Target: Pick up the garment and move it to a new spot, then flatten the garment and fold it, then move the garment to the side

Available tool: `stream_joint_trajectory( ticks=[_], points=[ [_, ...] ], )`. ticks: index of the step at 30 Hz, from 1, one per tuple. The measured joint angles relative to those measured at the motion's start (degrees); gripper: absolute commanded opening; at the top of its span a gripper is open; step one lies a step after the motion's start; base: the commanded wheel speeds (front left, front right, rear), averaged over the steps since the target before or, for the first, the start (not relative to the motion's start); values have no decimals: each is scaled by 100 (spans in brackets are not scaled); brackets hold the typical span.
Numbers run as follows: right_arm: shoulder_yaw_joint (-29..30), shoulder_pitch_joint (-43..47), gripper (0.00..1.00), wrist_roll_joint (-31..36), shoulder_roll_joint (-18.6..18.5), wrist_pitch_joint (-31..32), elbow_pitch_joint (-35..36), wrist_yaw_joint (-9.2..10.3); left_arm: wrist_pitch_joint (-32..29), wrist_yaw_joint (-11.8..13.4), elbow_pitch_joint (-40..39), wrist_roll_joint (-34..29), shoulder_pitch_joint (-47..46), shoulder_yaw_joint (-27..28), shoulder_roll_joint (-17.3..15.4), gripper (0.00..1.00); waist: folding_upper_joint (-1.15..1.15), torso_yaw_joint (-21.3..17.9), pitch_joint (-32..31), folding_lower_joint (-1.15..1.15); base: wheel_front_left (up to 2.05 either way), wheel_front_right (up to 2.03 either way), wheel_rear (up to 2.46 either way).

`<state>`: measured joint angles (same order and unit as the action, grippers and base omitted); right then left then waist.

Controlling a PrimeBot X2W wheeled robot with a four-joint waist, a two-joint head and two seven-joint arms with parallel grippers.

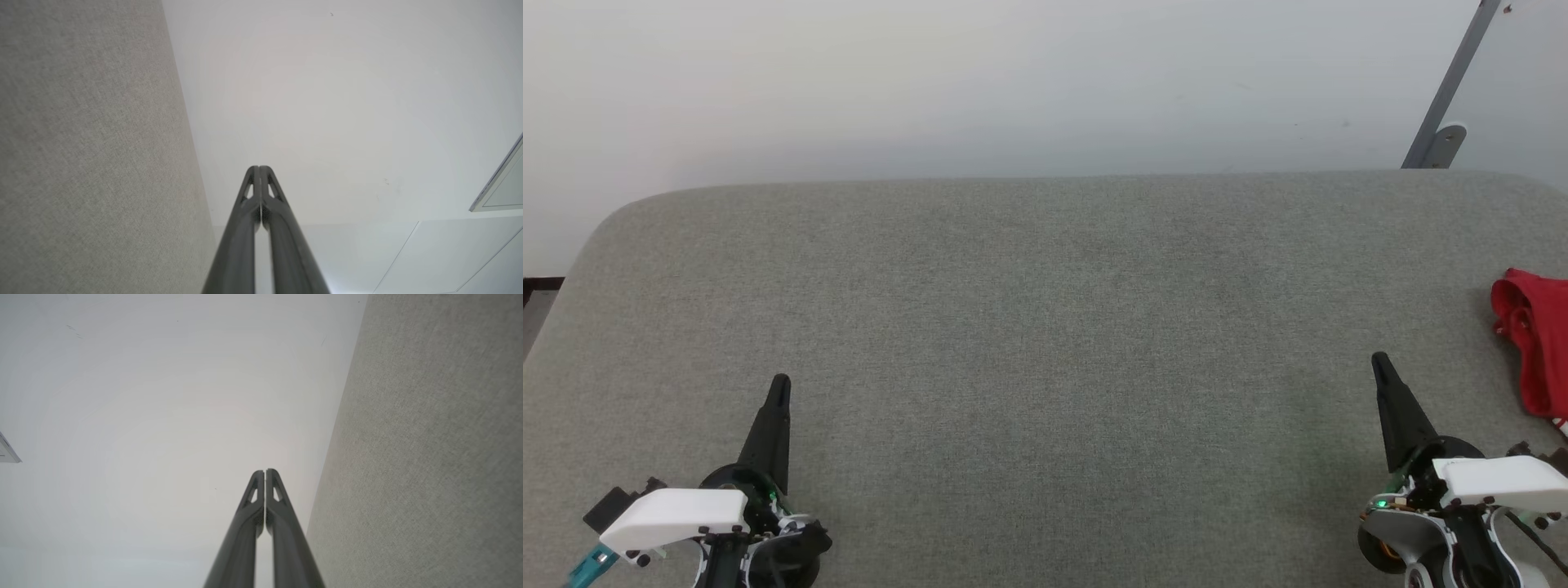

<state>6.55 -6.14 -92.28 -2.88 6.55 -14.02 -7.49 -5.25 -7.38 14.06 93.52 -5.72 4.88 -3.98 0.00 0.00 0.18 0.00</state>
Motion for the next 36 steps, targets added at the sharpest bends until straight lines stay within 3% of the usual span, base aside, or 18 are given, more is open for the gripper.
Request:
stream_joint_trajectory(
  ticks=[36],
  points=[
    [-3, -2, 0, -1, 0, -1, -2, 0, -40, 0, 2, -19, -2, 58, 35, 0, 0, 0, 0, 0, 0, 0, 0]
  ],
)
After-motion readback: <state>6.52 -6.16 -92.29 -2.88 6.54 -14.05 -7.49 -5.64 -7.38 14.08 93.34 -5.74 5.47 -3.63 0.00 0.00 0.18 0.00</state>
